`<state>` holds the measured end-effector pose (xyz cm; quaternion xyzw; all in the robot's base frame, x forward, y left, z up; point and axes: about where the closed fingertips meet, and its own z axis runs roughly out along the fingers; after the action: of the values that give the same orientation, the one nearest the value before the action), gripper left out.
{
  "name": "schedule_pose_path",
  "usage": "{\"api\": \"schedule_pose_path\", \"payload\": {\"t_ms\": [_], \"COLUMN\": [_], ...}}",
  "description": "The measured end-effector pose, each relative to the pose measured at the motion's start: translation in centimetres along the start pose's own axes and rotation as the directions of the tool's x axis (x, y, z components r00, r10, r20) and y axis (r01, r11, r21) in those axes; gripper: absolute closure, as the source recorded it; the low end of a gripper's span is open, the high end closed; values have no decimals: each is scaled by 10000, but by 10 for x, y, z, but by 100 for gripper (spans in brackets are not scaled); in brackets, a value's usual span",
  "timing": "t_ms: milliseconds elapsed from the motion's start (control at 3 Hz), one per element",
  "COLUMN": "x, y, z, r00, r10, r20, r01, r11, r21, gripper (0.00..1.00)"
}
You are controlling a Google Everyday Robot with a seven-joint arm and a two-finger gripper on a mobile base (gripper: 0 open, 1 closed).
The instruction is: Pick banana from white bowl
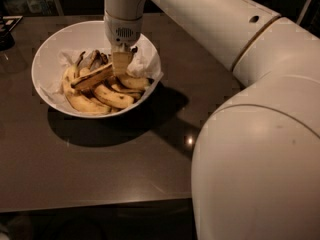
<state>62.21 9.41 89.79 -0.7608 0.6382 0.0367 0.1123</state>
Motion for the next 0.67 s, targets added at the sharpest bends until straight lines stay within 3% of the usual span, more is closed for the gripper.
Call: {"api": "schedule_pose_path", "payload": {"t_ms": [333, 667], "x": [2, 4], "y": [6, 16], "z": [-14, -28], "r00": [9991, 9919], "r10": [97, -54], "r20": [408, 1267], "r01": [-107, -11], "r11": [9996, 9987], "r21": [263, 508], "gripper": [100, 100]}}
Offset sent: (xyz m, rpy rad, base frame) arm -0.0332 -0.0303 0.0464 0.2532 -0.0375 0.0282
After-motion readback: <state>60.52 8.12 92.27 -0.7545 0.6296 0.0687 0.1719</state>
